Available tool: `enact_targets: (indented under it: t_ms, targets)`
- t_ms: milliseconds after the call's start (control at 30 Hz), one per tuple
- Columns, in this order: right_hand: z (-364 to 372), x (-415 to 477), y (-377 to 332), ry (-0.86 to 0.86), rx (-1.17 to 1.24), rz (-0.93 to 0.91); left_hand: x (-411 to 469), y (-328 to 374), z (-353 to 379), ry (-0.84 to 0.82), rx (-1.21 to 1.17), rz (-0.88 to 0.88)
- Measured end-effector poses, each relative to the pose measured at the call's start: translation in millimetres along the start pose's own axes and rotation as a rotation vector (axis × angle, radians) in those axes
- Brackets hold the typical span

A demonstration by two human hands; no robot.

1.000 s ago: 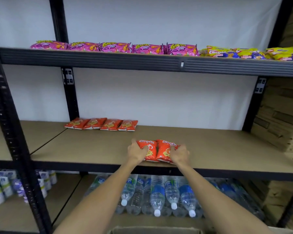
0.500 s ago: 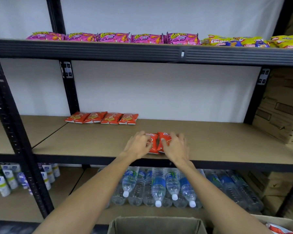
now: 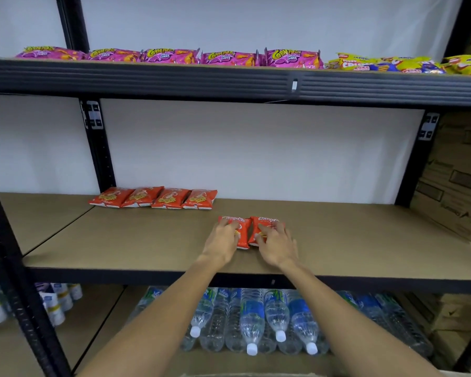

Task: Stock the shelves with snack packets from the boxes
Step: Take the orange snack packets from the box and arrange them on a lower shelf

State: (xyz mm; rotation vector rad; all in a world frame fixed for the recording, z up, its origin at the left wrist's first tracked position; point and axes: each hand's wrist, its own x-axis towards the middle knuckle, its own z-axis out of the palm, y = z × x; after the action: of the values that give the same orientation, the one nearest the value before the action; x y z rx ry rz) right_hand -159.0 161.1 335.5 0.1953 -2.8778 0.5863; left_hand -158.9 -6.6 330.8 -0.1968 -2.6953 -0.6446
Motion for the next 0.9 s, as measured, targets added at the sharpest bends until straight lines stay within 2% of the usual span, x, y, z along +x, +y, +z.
enact_targets:
  t_ms: [200, 500, 800, 900]
  targets:
    - [19.6, 46.3, 4.5, 0.012, -0.024, -0.021, 38.6, -15.7, 19.0, 0.038, -0.01, -0.041]
    - [44.6, 120.0, 14.1, 0.045, -0.012, -0.026, 105.0, -44.0, 39.5, -0.013, 0.013, 0.026]
    - [63.3, 169.9, 10.7, 0.066, -0.028, -0.058, 148.3, -65.0, 61.6, 0.062, 0.054, 0.014]
    - [69.3, 182.7, 10.2, 0.064, -0.03, -0.081, 153.1, -72.3, 70.3, 0.136, 0.117, 0.02]
